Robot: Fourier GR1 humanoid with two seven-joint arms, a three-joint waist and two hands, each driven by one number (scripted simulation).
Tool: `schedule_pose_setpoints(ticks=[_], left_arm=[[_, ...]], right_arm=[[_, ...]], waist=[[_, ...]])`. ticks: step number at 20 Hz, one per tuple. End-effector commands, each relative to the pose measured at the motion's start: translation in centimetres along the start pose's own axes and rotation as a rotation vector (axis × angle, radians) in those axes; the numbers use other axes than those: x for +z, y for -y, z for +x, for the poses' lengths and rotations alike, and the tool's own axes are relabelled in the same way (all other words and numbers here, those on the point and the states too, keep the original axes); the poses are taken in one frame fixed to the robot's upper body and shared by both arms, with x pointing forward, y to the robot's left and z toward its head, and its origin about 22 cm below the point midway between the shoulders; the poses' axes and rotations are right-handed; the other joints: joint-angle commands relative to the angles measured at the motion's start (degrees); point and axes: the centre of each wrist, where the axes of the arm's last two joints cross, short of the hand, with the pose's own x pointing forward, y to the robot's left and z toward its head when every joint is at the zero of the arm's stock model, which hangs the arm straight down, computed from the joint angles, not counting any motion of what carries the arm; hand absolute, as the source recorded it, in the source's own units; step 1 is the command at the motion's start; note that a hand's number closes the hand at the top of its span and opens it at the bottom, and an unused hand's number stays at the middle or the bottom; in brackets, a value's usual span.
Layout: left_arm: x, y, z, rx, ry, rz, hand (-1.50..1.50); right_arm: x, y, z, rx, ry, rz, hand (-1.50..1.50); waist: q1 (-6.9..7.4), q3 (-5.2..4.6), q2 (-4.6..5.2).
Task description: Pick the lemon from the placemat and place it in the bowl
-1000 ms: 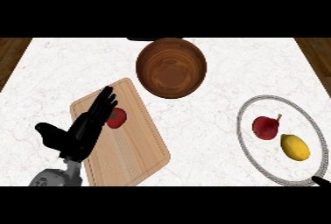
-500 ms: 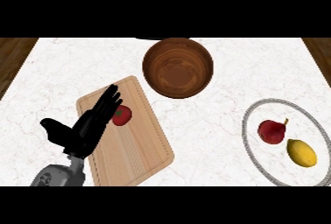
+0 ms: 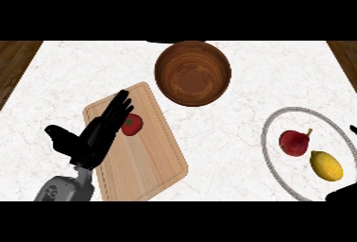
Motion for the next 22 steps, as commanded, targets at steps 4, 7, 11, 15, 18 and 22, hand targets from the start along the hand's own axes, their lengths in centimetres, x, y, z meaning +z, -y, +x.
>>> schedule_pose_setpoints(ticks=[4,7,11,15,18,22], left_arm=[[-0.9,1.4,0.5,0.005,0.007,0.014,0.00],[-0.1,0.5,-0.3,0.009,-0.006,0.005,0.00],[1.2,-0.3,0.2,-0.014,0.008,0.015,0.00],[0.8,1.1,-1.4,-0.010,0.014,0.013,0.00],[-0.3,1.5,-0.8,-0.002,0.002,0.006,0.00],[-1.1,-0.2,-0.4,-0.005,-0.011,0.022,0.00]], right_arm=[[-2.9,-0.8,-0.2,0.063,-0.110,0.103,-1.50],[-2.6,-2.4,-0.1,0.077,-0.115,0.123,-1.50],[-2.4,-2.2,-0.1,0.076,-0.093,0.133,-1.50],[-4.2,-3.7,1.3,0.110,-0.085,0.110,-1.50],[-4.1,-4.1,1.7,0.116,-0.100,0.124,-1.50],[-4.8,-5.4,-0.8,0.111,-0.110,0.105,-1.50]], waist=[[-0.35,0.06,-0.07],[-0.48,0.05,-0.11],[-0.53,0.05,-0.15],[-0.33,0.05,-0.08],[-0.46,0.05,-0.09],[-0.61,0.05,-0.10]])
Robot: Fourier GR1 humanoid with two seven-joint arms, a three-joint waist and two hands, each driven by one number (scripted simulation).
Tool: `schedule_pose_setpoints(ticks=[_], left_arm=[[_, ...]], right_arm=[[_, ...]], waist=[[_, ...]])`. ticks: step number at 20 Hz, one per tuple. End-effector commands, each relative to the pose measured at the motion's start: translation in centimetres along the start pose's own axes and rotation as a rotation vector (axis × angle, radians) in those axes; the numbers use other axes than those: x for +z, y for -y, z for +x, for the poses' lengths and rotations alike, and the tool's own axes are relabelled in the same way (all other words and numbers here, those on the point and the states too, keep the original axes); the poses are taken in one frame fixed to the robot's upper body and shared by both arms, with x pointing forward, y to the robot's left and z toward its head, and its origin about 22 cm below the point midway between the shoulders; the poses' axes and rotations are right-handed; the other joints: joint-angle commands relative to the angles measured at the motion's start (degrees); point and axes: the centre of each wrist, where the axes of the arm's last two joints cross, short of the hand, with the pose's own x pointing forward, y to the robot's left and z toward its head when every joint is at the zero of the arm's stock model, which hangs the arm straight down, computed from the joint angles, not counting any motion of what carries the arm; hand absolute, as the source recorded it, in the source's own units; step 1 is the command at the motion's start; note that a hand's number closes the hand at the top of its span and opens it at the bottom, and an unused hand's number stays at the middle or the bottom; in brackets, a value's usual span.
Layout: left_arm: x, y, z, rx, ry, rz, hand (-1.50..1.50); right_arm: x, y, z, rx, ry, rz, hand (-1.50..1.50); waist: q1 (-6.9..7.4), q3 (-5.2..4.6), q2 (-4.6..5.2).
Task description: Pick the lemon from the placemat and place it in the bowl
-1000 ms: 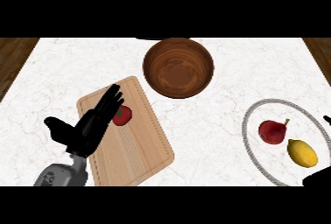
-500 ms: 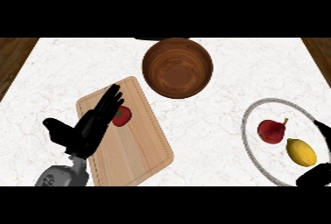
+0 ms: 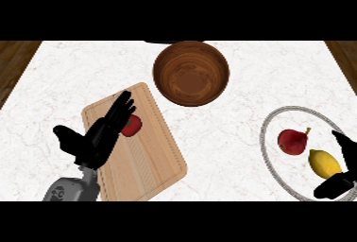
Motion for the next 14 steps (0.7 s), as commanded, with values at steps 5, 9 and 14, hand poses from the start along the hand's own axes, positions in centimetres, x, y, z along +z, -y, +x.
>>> schedule_pose_setpoints(ticks=[5,9,14], left_arm=[[0.6,0.0,0.0,0.011,0.012,0.013,0.00],[0.7,0.7,0.9,-0.003,0.010,-0.004,0.00],[0.7,0.7,1.4,0.012,0.005,0.001,0.00]], right_arm=[[-1.8,-1.5,-1.9,-0.008,-0.011,-0.016,-1.50],[-2.0,-2.6,-1.6,-0.001,-0.026,-0.021,-1.50],[-2.4,-2.2,0.2,-0.025,-0.020,-0.034,-1.50]], waist=[[0.00,0.01,-0.01],[0.02,0.01,-0.02],[0.04,0.00,-0.03]])
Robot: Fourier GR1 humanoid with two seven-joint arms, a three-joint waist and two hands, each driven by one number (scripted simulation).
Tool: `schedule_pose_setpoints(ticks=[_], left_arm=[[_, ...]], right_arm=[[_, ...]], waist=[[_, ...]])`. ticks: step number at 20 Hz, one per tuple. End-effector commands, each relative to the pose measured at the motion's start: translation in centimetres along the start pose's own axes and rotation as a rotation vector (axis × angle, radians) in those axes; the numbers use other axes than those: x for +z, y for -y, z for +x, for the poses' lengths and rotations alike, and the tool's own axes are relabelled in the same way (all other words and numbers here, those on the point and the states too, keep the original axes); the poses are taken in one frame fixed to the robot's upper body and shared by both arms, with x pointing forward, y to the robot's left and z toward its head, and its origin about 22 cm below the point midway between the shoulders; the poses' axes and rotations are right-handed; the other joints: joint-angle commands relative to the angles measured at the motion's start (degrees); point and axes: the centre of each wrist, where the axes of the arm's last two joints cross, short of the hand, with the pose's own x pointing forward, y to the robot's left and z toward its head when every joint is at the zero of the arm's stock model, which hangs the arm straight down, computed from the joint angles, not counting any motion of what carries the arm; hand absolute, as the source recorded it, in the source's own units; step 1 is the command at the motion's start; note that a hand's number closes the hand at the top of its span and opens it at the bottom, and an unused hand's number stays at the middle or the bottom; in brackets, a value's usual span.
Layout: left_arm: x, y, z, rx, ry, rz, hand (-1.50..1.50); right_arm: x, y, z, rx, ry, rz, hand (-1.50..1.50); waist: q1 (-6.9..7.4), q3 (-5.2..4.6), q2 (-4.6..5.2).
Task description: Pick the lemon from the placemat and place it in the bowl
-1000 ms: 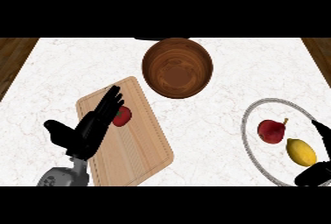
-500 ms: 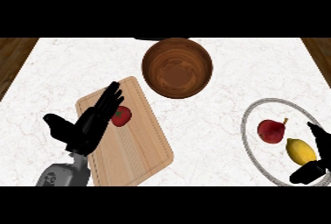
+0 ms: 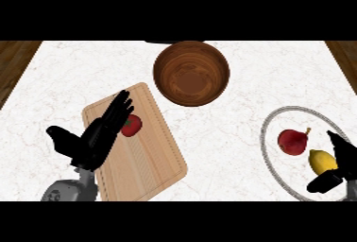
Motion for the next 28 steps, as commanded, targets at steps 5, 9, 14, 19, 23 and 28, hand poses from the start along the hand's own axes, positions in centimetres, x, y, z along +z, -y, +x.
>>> schedule_pose_setpoints(ticks=[5,9,14,19,23,28], left_arm=[[-0.8,1.4,-0.5,-0.001,0.006,-0.001,0.00],[0.0,0.3,-0.6,-0.008,0.012,-0.005,0.00],[0.2,-0.1,0.3,-0.005,0.003,0.015,0.00],[-0.7,-0.1,-1.0,-0.014,0.006,-0.016,0.00],[0.2,0.8,0.7,0.008,-0.012,-0.006,0.00],[-0.6,0.0,0.1,-0.019,0.012,-0.046,0.00]], right_arm=[[-2.4,-2.3,-1.8,-0.030,0.012,-0.010,-1.50],[-1.5,-1.8,0.0,-0.014,0.077,-0.035,1.50],[-1.5,-4.0,-2.6,0.005,0.124,-0.050,1.50],[-2.9,-4.3,-0.6,0.034,0.155,-0.069,1.50],[-1.9,-2.9,0.7,0.045,0.144,-0.118,1.50],[5.5,-7.0,13.4,0.112,0.367,-0.115,1.50]], waist=[[-0.04,0.00,0.03],[0.00,-0.01,-0.02],[-0.07,-0.01,-0.04],[0.02,-0.01,0.03],[0.03,-0.01,-0.03],[2.77,-0.18,0.19]])
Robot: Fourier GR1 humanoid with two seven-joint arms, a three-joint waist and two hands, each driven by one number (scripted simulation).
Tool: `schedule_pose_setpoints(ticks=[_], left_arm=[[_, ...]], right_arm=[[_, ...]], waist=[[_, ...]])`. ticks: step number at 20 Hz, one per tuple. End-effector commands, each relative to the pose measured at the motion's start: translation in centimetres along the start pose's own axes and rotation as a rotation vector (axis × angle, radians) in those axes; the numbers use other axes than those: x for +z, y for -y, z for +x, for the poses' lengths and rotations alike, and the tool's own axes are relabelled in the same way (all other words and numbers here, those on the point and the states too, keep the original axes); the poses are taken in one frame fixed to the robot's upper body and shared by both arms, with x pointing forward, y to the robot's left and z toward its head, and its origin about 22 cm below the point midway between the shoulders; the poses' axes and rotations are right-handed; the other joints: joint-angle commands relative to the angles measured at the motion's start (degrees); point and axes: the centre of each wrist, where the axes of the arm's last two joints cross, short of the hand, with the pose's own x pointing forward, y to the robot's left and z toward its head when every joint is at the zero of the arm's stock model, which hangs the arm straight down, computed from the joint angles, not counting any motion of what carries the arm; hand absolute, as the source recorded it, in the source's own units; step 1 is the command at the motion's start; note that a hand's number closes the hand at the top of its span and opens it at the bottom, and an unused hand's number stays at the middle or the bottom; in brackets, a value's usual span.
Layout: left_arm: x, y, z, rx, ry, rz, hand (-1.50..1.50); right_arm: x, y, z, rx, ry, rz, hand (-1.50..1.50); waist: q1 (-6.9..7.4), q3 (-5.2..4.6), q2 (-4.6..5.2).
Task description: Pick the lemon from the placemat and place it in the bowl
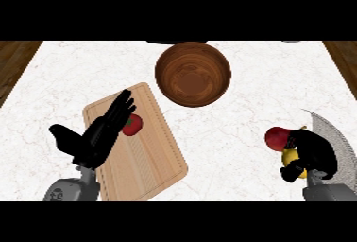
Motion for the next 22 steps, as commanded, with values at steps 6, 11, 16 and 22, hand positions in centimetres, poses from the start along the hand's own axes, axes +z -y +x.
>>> schedule_pose_setpoints(ticks=[6,11,16,22], left_arm=[[-1.9,2.1,0.7,-0.016,0.011,-0.111,0.00],[-2.2,2.9,0.6,-0.001,0.004,-0.118,0.00],[-2.1,1.9,-0.2,-0.002,-0.013,-0.087,0.00],[-2.1,2.5,-0.6,-0.003,-0.026,-0.079,0.00]], right_arm=[[8.9,-1.4,19.7,0.140,0.300,-0.081,1.50],[12.0,1.0,24.4,0.089,0.270,-0.204,1.50],[16.0,4.8,27.5,-0.012,0.325,-0.332,1.50],[19.1,9.1,30.1,-0.038,0.321,-0.481,1.50]], waist=[[6.72,0.78,1.33],[6.90,0.88,1.03],[5.68,0.74,0.57],[4.60,0.68,-0.11]])
